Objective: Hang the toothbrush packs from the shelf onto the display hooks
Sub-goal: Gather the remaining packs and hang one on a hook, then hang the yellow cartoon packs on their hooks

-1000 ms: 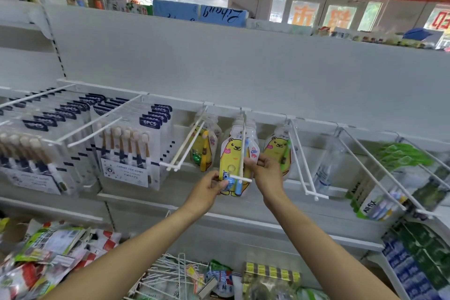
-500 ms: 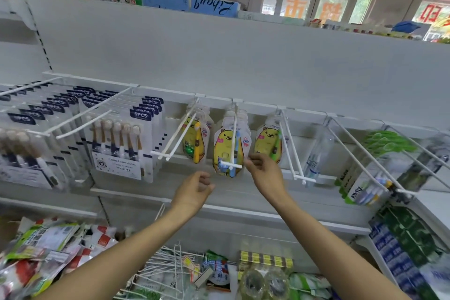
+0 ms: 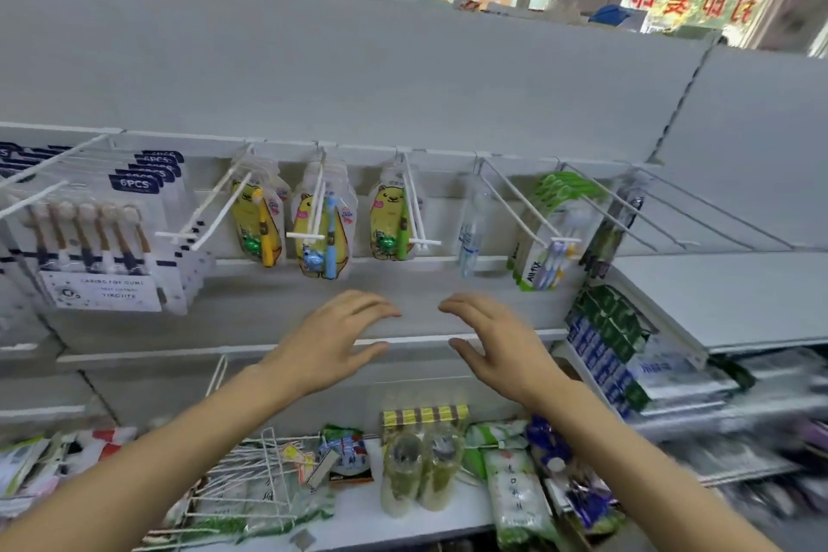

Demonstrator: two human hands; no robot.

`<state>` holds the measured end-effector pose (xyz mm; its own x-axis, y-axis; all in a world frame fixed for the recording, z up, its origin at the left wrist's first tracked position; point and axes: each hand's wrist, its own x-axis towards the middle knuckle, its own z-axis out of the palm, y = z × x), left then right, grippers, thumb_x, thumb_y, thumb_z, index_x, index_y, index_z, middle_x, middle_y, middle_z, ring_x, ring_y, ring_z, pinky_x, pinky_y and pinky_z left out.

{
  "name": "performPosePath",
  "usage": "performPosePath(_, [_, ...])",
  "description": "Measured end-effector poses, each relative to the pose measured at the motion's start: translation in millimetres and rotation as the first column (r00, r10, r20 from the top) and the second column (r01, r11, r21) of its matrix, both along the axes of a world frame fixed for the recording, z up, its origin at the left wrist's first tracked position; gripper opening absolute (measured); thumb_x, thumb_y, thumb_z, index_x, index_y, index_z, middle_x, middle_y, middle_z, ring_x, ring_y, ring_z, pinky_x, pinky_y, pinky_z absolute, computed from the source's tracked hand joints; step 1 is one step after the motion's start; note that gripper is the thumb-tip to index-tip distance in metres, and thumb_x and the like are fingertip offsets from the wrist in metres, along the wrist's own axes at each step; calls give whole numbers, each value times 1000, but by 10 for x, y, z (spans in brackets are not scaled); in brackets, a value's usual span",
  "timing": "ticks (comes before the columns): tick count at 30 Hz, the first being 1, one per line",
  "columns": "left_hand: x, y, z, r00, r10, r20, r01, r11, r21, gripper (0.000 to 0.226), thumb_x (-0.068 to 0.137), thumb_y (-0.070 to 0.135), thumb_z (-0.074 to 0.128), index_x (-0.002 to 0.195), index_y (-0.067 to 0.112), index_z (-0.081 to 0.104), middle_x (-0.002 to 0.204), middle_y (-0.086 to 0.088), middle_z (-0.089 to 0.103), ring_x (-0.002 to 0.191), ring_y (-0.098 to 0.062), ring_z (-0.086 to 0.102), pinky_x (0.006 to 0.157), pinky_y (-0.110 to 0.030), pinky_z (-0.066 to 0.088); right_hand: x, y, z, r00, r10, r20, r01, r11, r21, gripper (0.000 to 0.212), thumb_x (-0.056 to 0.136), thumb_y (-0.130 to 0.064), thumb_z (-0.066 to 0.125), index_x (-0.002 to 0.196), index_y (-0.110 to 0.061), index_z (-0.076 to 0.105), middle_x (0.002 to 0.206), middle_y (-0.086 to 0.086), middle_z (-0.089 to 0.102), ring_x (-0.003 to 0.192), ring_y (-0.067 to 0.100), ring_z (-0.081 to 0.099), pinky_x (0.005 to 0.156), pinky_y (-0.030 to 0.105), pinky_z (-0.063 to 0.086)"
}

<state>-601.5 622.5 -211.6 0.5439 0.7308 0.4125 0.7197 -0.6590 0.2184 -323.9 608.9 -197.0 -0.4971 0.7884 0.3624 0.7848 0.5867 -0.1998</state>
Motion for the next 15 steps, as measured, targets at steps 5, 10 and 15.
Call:
performPosePath(5, [486, 8, 76, 991, -130, -24, 131, 990, 53, 50, 94, 56, 51, 138, 33, 50, 136, 13, 53, 128, -6, 46, 103, -35, 48, 534, -210, 95, 998, -52, 34, 51, 998, 38, 47, 94, -34, 60, 138, -20, 52, 142, -4, 53, 130, 18, 50, 103, 34, 46])
performPosePath(10, [1202, 53, 131, 975, -218, -37, 220, 971, 93, 49, 92, 55, 57, 134, 30, 54, 135, 10, 57, 127, -9, 50, 103, -36, 48, 1240, -347, 130, 995, -91, 33, 90, 996, 27, 54, 93, -44, 56, 141, -19, 49, 144, -4, 50, 132, 17, 48, 108, 34, 44])
performPosePath(15, [2201, 108, 129, 963, -270, -21, 271, 956, 113, 48, 91, 53, 60, 133, 30, 55, 133, 9, 58, 126, -9, 51, 104, -35, 47, 2165, -471, 126, 988, -144, 51, 142, 988, 54, 56, 90, -47, 52, 138, -18, 53, 141, -2, 53, 131, 18, 50, 109, 35, 43])
